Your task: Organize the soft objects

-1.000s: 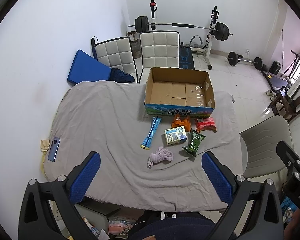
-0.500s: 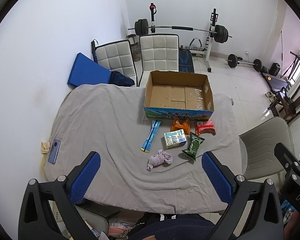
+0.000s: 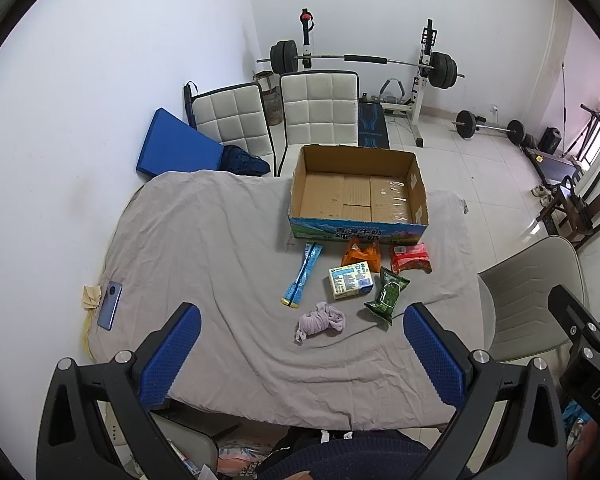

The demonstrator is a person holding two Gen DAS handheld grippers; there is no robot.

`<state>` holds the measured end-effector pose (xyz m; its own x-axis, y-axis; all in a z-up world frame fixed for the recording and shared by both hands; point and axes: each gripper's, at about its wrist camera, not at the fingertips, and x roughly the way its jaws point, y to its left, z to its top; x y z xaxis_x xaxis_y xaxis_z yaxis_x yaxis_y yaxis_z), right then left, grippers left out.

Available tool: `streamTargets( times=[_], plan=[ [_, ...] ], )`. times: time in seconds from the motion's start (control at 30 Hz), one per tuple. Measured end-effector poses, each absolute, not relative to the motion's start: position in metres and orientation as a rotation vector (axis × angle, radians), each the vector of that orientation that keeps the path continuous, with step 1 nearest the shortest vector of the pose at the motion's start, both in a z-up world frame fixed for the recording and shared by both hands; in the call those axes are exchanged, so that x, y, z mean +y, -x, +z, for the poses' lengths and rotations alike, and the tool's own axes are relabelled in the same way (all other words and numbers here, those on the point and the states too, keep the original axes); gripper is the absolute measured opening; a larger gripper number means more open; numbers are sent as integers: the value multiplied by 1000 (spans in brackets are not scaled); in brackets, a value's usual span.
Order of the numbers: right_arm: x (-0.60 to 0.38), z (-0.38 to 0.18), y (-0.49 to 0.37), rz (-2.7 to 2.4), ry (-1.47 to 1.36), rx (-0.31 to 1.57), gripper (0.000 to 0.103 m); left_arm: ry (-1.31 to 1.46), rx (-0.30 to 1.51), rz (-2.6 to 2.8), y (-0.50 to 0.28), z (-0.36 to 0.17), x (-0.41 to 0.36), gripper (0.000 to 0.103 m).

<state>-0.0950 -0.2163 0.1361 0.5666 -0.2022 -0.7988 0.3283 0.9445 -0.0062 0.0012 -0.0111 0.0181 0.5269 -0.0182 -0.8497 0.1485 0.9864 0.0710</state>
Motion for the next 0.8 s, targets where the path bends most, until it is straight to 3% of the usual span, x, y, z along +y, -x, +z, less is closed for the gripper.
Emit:
streamTargets(
  times=[0.8],
  plan=[
    [-220, 139, 96, -308, -143, 900, 103, -130, 1002, -94, -1, 22, -11, 103]
  ],
)
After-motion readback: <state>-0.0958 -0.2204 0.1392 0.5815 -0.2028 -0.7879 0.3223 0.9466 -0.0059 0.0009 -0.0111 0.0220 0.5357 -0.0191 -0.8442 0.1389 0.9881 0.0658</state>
